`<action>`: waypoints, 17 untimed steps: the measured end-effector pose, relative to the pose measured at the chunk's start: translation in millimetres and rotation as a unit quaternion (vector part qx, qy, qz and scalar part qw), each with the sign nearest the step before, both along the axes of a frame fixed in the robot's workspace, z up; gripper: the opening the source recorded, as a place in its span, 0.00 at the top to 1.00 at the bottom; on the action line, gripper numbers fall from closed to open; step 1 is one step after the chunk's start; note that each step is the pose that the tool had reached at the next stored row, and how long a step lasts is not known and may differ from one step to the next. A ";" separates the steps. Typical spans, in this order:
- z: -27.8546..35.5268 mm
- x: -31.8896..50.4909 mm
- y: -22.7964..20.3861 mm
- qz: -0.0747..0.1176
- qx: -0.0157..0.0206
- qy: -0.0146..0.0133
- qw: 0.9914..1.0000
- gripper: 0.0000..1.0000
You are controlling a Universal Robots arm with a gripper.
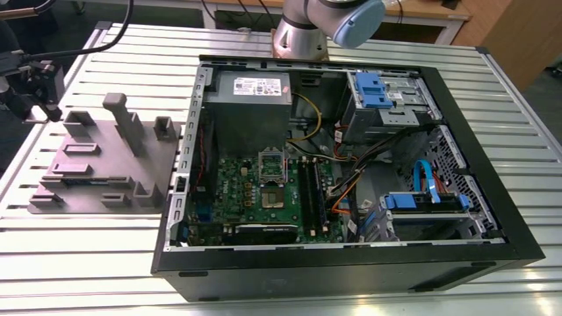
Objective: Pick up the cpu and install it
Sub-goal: 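Pick up the cpu and move it towards the insertion slot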
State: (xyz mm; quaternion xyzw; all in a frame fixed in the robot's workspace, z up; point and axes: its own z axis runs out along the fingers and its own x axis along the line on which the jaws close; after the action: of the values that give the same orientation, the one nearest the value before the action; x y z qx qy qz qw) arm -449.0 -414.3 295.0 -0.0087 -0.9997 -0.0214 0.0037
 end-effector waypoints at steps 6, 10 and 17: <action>7.0 0.0 0.0 0.000 0.000 0.000 1.000 0.53; 9.9 0.0 0.0 0.000 0.000 0.000 1.000 0.53; 15.1 0.0 0.0 0.000 0.000 0.000 1.000 0.53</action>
State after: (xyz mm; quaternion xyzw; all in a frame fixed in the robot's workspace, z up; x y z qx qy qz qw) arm -449.0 -414.3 310.1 -0.0088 -0.9997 -0.0214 0.0037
